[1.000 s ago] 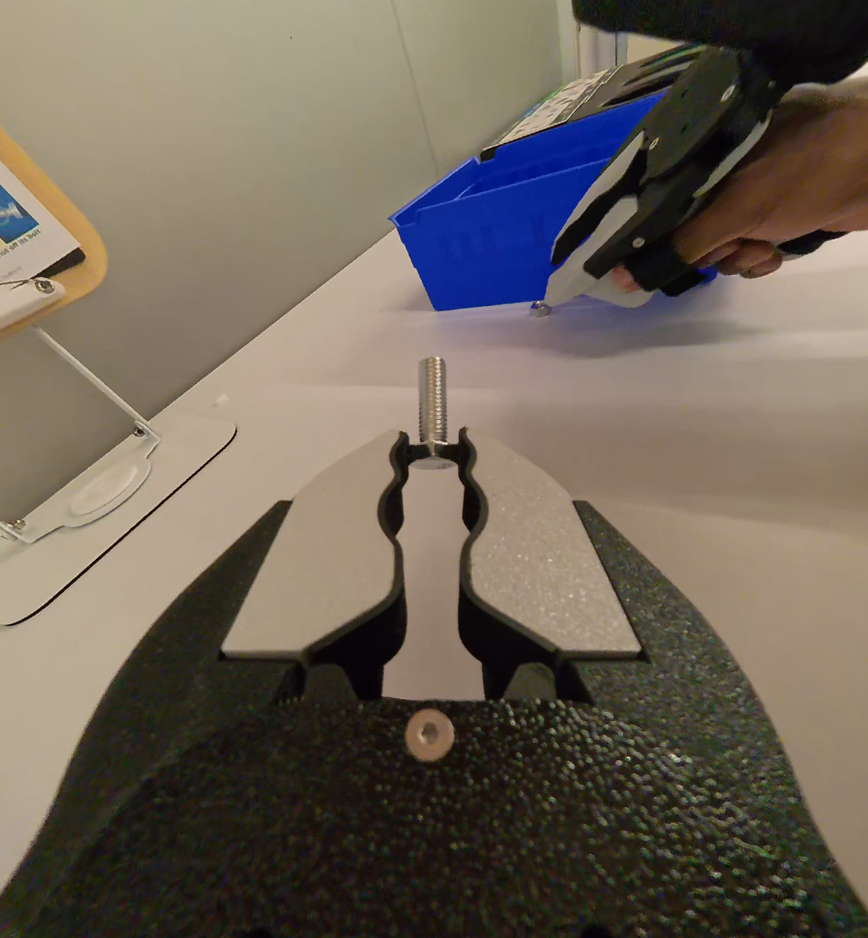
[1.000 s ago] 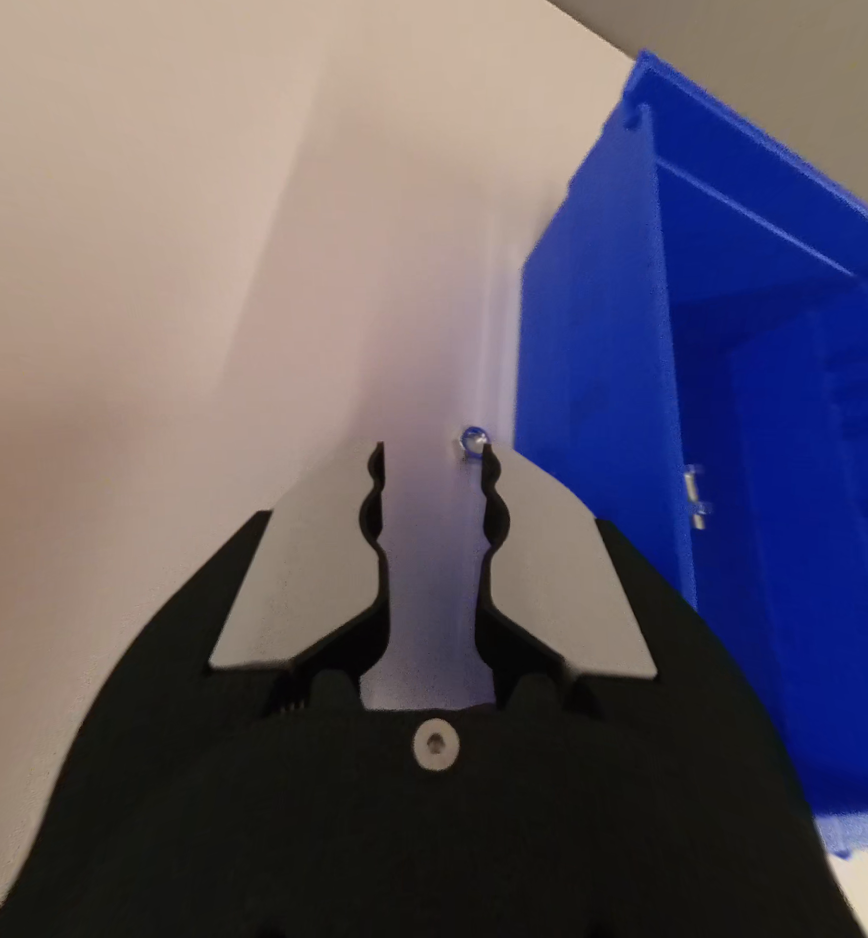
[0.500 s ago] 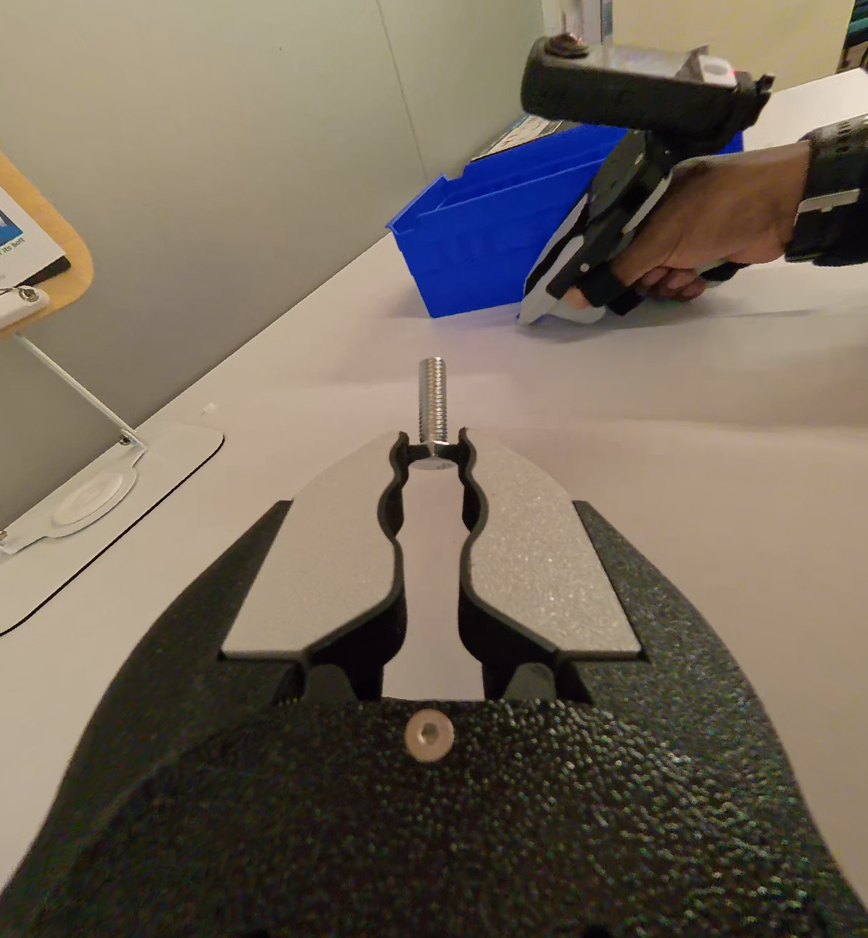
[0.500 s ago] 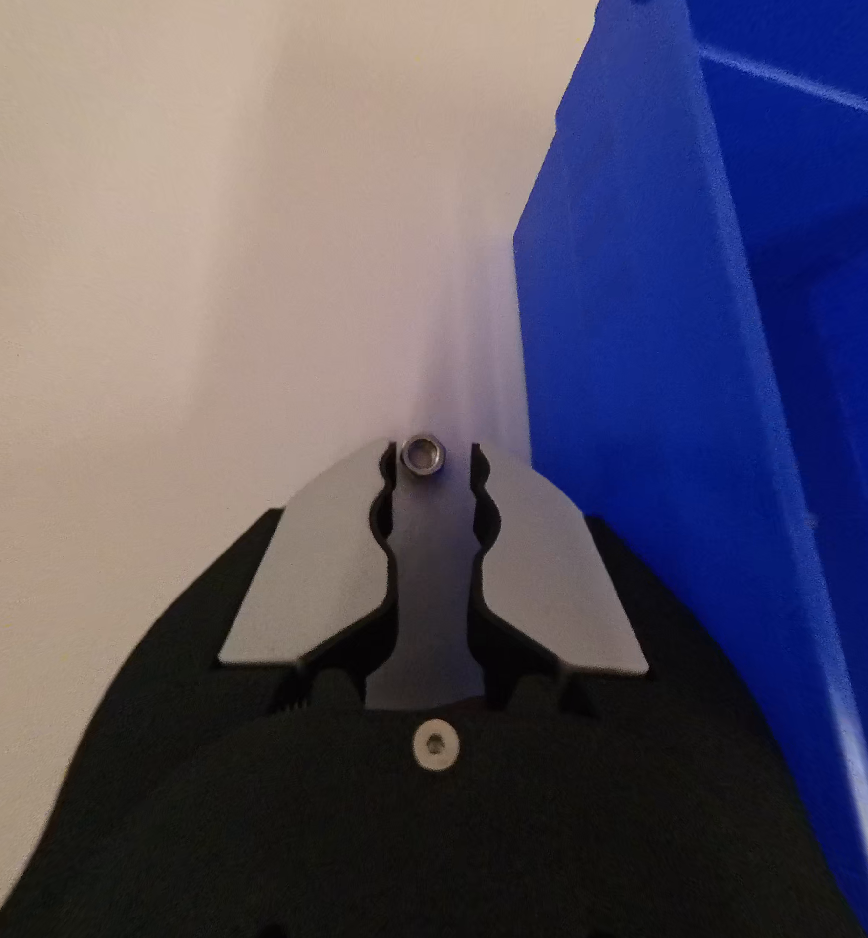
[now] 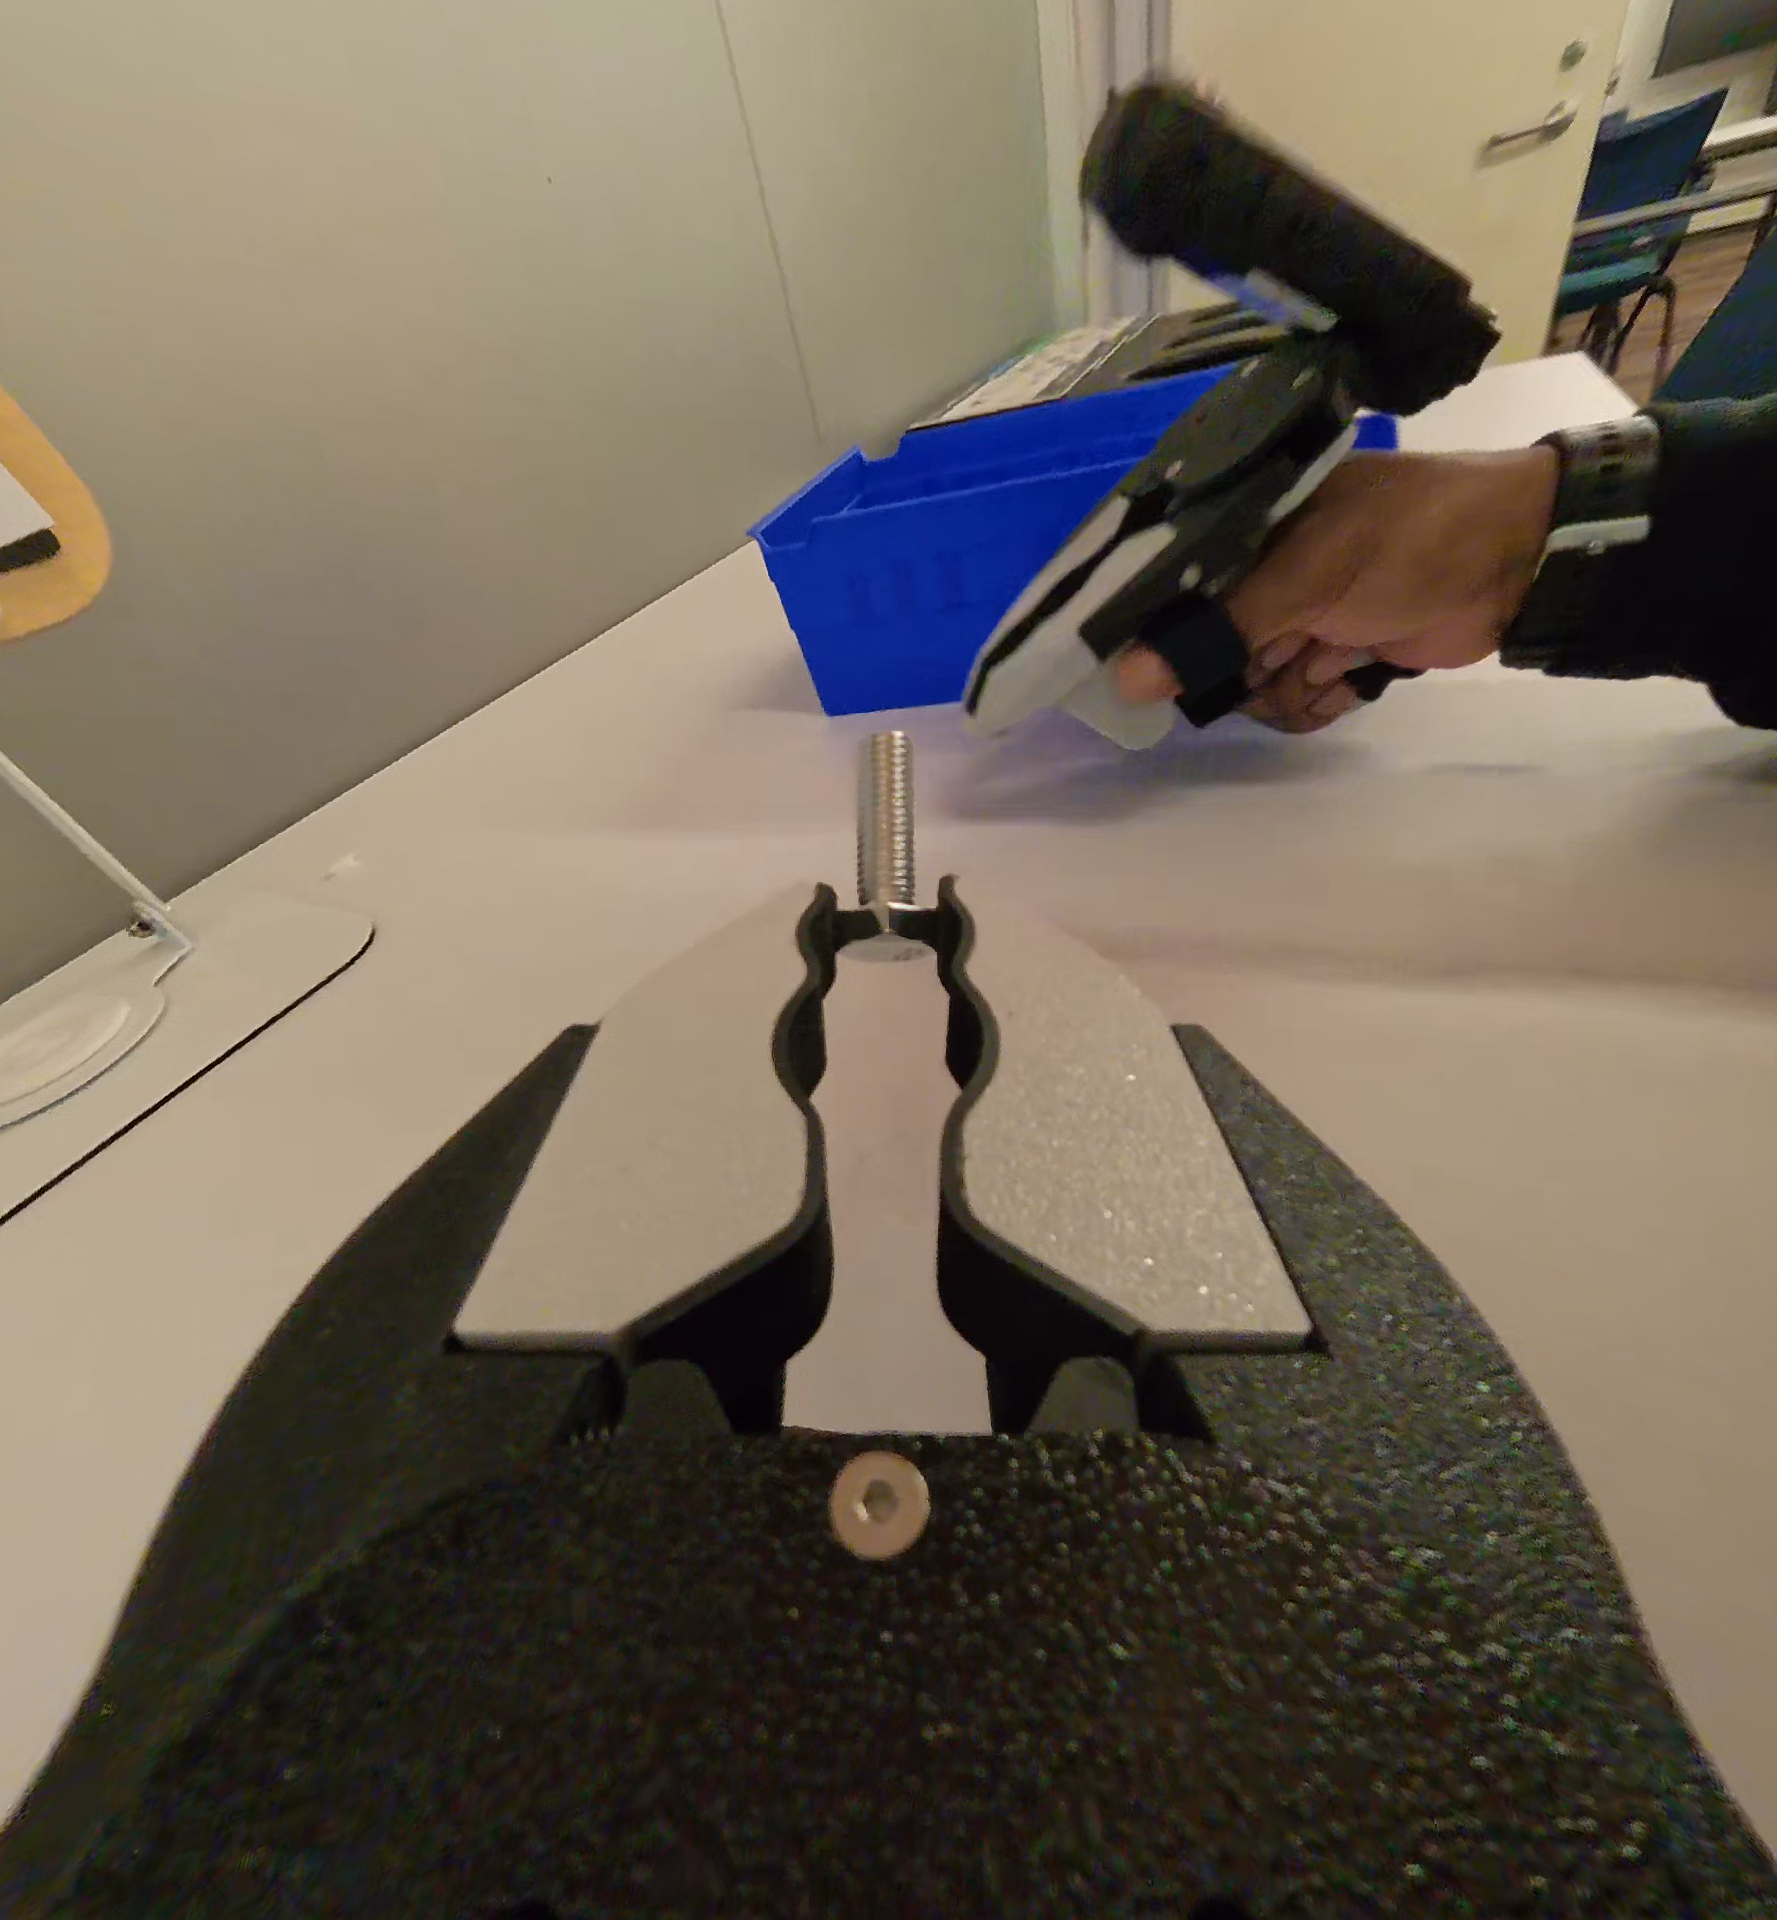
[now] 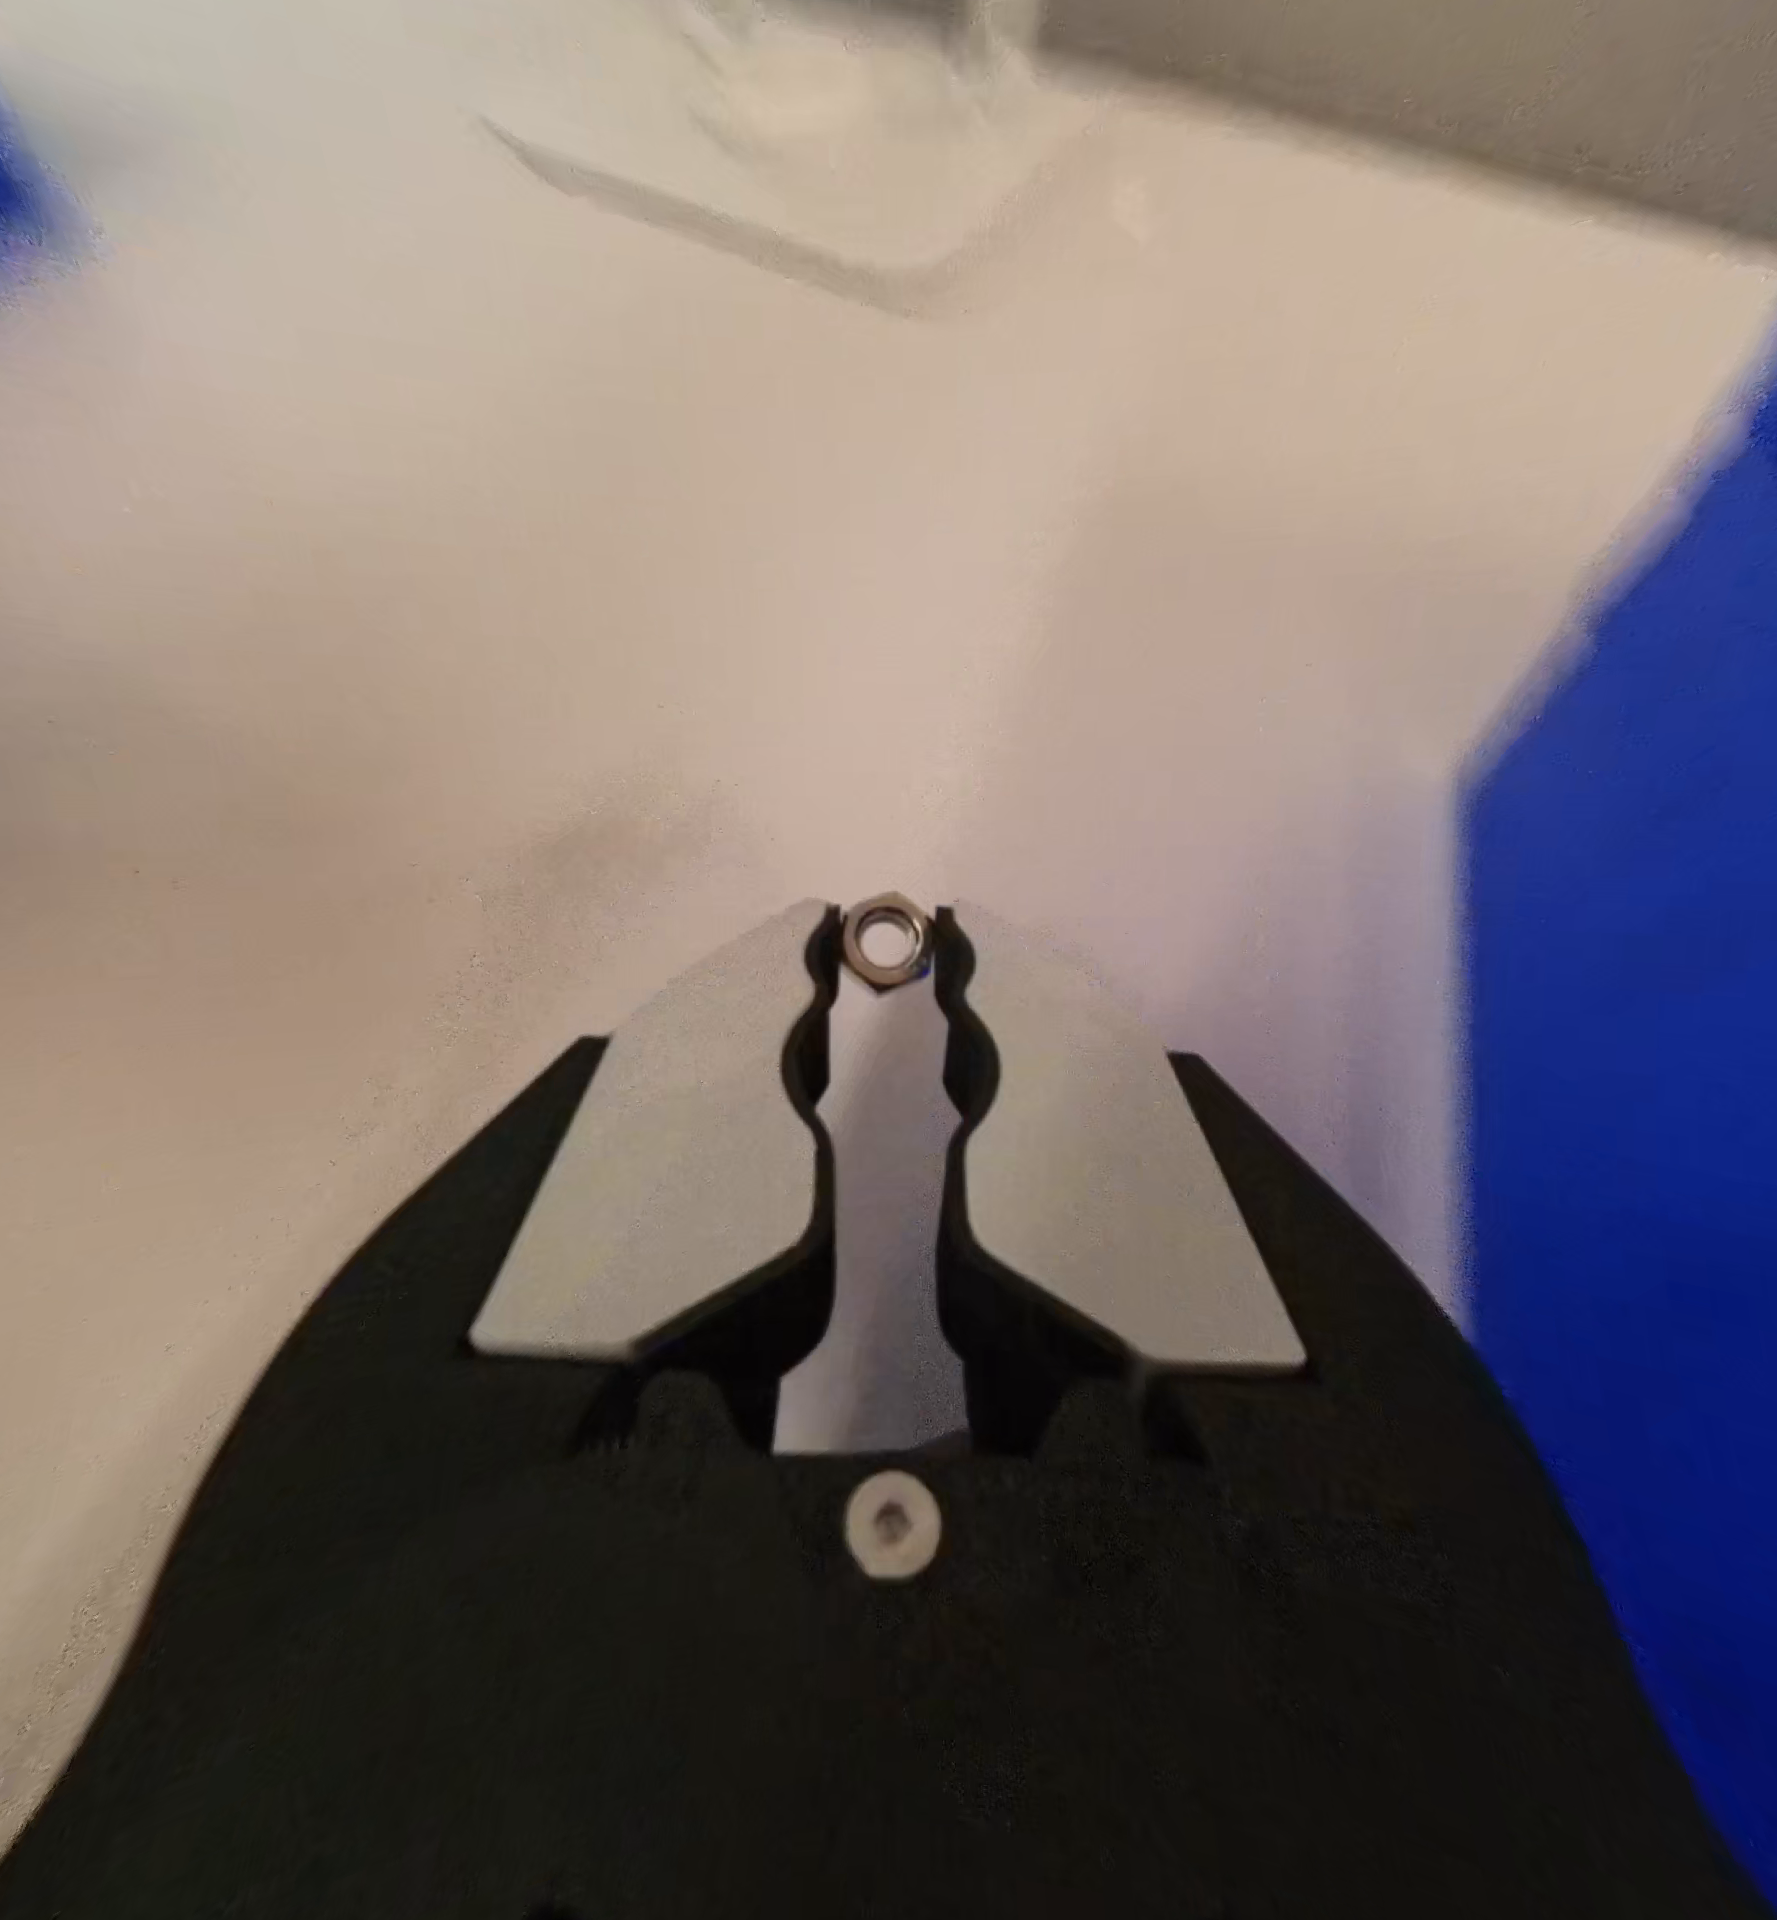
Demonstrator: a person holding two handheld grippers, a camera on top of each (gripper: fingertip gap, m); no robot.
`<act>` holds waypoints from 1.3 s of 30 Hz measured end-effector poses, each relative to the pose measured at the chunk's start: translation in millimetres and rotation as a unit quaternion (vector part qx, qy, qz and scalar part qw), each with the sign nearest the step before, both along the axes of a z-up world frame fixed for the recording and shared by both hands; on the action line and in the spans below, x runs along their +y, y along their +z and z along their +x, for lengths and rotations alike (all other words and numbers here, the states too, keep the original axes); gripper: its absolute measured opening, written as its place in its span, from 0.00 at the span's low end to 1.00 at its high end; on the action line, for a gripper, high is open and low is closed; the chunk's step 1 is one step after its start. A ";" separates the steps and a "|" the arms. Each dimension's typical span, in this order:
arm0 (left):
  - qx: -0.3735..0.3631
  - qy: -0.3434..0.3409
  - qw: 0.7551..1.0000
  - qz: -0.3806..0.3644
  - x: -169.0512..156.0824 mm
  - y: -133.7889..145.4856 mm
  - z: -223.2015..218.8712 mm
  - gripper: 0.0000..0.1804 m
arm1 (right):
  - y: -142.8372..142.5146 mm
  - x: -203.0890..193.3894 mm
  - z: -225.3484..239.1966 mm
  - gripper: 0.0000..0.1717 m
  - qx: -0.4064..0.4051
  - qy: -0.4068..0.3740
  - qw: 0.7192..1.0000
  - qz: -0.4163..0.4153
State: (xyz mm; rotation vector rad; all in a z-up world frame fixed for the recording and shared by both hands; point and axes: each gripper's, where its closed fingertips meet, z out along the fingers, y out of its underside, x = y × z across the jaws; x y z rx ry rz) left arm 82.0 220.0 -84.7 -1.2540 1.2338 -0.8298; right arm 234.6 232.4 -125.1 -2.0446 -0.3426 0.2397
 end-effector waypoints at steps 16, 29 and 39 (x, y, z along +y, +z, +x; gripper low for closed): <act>-0.093 -0.139 0.986 -0.018 -43.0 31.1 0.9 0.10 | 103.1 -65.7 -166.4 0.10 0.155 0.361 0.910 0.136; -0.035 0.005 0.980 0.197 -26.4 39.9 -5.3 0.10 | 108.5 -57.8 -166.9 0.10 0.253 0.281 0.923 0.071; 0.088 0.216 0.867 0.441 -8.1 56.6 -14.5 0.10 | 109.6 -45.8 -158.3 0.10 0.402 0.101 0.909 -0.039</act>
